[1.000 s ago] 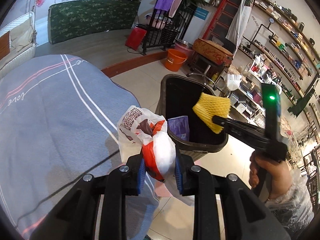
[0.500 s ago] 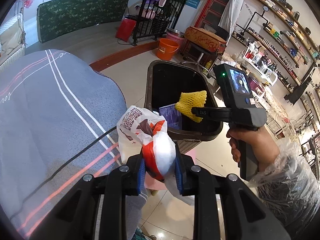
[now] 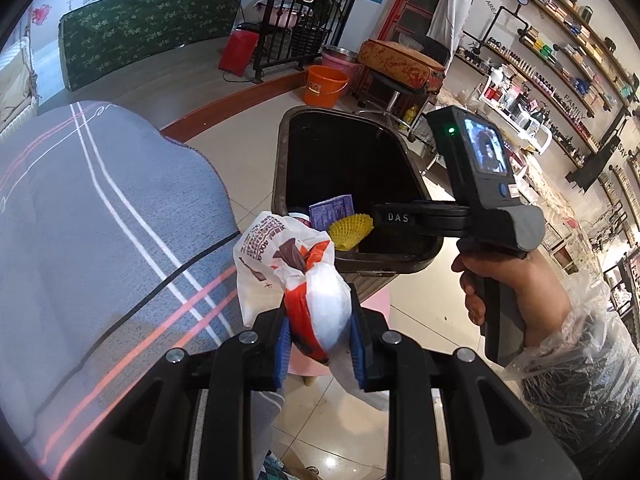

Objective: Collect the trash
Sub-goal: 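Drop the yellow mesh net into the bin with the right tool while the left tool carries its bag, then lower the red-printed white bag into the bin and open the left tool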

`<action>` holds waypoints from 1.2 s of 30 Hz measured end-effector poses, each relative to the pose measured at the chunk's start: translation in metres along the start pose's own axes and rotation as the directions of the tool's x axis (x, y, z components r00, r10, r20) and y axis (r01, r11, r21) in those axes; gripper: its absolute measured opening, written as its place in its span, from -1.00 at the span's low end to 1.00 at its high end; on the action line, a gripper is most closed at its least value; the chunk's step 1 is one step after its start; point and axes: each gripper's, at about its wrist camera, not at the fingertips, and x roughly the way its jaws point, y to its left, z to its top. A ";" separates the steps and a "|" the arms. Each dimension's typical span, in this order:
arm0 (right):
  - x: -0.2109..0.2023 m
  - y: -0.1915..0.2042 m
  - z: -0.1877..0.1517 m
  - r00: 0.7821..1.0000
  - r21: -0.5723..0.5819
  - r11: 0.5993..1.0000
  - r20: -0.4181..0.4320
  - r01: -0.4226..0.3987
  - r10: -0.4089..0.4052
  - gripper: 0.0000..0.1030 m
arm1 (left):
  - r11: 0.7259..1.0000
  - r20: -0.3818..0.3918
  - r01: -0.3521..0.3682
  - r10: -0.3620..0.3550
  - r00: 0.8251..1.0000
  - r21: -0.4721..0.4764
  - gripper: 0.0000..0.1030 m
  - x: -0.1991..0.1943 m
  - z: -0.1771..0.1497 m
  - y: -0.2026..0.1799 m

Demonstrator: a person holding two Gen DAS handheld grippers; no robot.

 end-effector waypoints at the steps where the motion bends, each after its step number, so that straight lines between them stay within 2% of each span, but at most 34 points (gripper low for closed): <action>1: -0.004 -0.001 -0.001 1.000 0.002 1.000 0.014 -0.005 0.005 0.27 | 1.000 -0.002 0.003 -0.003 1.000 0.006 -0.53 0.002 0.001 -0.002; 6: -0.036 -0.009 -0.011 0.995 0.016 1.000 0.100 -0.007 0.005 0.44 | 0.999 -0.017 0.002 -0.001 1.000 0.050 -0.53 0.016 0.011 -0.006; 14: -0.086 -0.036 -0.041 0.975 0.062 0.997 0.221 -0.038 0.023 0.46 | 0.992 -0.034 0.004 0.000 0.999 0.129 -0.53 0.047 0.038 -0.024; 18: -0.104 -0.047 -0.052 0.960 0.083 0.996 0.279 -0.012 -0.011 0.47 | 0.985 -0.048 0.013 -0.004 0.999 0.173 -0.53 0.064 0.050 -0.033; 23: -0.112 -0.064 -0.069 0.953 0.139 0.990 0.302 -0.022 -0.021 0.49 | 0.975 -0.073 0.003 0.014 0.997 0.223 -0.53 0.086 0.062 -0.041; 28: -0.109 -0.073 -0.083 0.957 0.185 0.982 0.291 -0.035 -0.021 0.49 | 0.966 -0.112 0.014 0.015 0.994 0.258 -0.53 0.107 0.072 -0.049; 32: -0.106 -0.077 -0.091 0.960 0.212 0.976 0.279 -0.040 -0.021 0.49 | 0.972 -0.155 0.044 -0.008 0.988 0.229 -0.52 0.124 0.081 -0.048; 36: -0.109 -0.082 -0.097 0.959 0.227 0.973 0.283 -0.038 -0.029 0.49 | 0.975 -0.174 0.034 0.005 0.985 0.221 -0.52 0.136 0.084 -0.046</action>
